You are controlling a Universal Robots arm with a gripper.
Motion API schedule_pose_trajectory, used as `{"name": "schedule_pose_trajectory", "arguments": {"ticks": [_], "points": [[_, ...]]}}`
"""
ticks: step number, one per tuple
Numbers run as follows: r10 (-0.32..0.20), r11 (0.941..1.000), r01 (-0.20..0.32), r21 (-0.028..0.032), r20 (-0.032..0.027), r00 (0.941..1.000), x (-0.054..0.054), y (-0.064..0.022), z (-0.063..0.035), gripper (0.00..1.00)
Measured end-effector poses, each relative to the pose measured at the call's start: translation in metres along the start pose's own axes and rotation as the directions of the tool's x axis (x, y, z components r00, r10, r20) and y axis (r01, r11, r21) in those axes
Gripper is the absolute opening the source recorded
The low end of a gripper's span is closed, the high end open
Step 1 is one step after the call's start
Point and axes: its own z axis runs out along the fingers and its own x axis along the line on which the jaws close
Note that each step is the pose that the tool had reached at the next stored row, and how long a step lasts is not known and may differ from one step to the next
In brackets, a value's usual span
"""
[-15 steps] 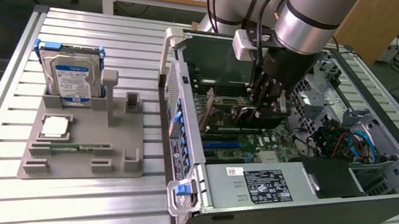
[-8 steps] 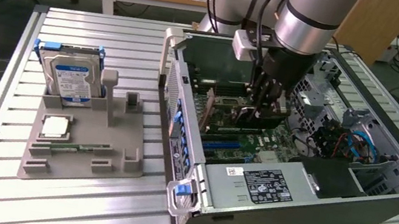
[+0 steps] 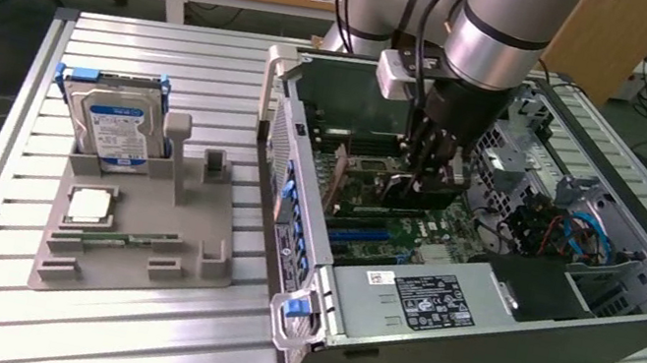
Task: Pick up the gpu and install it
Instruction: 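Insert the gpu into the slot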
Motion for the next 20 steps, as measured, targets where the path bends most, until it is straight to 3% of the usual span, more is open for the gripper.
{"name": "schedule_pose_trajectory", "arguments": {"ticks": [20], "points": [[0.0,1.0,0.0,-0.0003,-0.0006,1.0,0.005,0.001,0.0115,0.27]]}}
